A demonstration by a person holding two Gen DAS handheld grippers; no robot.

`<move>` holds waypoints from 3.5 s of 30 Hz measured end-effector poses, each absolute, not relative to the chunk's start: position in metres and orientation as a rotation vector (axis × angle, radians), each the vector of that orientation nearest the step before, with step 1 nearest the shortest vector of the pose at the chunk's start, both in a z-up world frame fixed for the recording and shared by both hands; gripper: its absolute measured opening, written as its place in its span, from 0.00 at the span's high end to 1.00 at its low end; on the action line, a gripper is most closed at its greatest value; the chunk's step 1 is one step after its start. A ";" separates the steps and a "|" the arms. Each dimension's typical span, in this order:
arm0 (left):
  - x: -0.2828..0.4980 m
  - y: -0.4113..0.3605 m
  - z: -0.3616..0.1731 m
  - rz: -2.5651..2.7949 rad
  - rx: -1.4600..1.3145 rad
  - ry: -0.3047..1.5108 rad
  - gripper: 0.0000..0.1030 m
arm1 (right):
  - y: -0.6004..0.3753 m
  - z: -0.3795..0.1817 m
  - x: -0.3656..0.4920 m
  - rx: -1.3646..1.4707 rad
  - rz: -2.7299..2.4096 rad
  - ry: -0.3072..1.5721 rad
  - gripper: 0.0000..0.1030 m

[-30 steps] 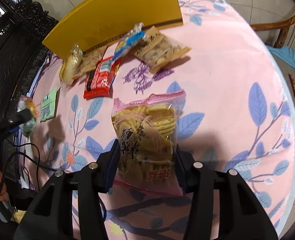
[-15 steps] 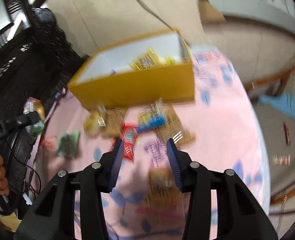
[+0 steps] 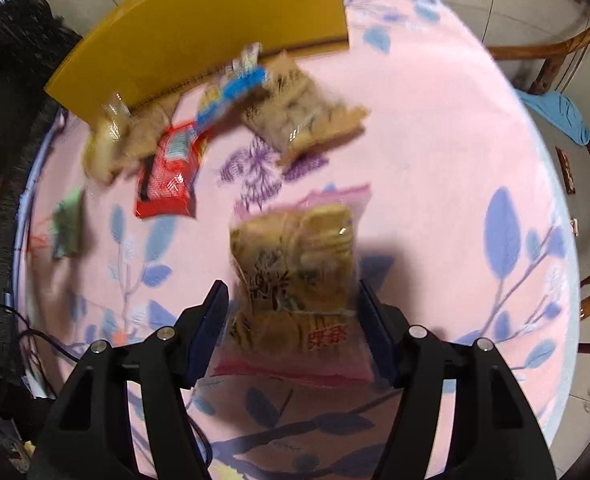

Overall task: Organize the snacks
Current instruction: 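Carry both packets over the yellow box and open both tools inside, then grasp the brown paper nut bag with the right tool while the left reaches toward the green packet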

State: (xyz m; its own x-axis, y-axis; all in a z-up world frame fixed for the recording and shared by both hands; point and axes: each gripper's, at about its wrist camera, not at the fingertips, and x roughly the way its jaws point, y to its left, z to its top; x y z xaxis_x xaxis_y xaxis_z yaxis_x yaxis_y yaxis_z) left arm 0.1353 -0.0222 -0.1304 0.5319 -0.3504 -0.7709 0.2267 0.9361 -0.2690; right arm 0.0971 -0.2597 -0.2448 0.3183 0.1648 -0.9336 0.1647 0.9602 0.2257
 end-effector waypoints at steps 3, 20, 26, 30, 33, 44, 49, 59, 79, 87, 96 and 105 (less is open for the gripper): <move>0.135 -0.016 -0.131 -0.333 -0.153 0.950 0.54 | -0.253 -0.244 0.099 0.230 0.012 1.244 0.47; 0.159 -0.025 -0.106 -0.349 -0.132 0.887 0.54 | -0.277 -0.120 0.113 0.260 0.124 0.873 0.62; 0.202 -0.043 -0.078 -0.364 -0.130 0.791 0.54 | -0.280 -0.071 0.167 0.243 0.132 0.686 0.62; 0.242 -0.052 -0.071 -0.356 -0.149 0.760 0.54 | -0.277 -0.064 0.215 0.227 0.135 0.629 0.62; 0.274 -0.056 -0.077 -0.338 -0.168 0.758 0.54 | -0.278 -0.070 0.242 0.225 0.130 0.612 0.61; 0.317 -0.035 -0.125 -0.166 -0.246 0.805 0.05 | -0.267 -0.108 0.259 0.112 0.072 0.672 0.37; 0.274 -0.010 -0.135 -0.143 -0.243 0.836 0.04 | -0.288 -0.122 0.213 0.162 0.061 0.735 0.29; 0.176 0.021 -0.183 -0.099 -0.203 1.017 0.04 | -0.305 -0.176 0.135 0.179 0.022 0.919 0.29; 0.136 0.039 -0.185 -0.077 -0.218 1.074 0.04 | -0.259 -0.255 0.216 -0.250 0.344 1.070 0.29; 0.144 0.047 -0.197 -0.039 -0.174 1.086 0.04 | -0.266 -0.256 0.211 -0.128 0.280 1.095 0.61; 0.185 0.054 -0.235 0.081 -0.108 1.161 0.04 | -0.261 -0.258 0.140 0.005 0.204 1.115 0.62; 0.207 0.084 -0.275 0.081 -0.221 1.229 0.04 | -0.253 -0.255 0.113 0.041 0.159 1.090 0.59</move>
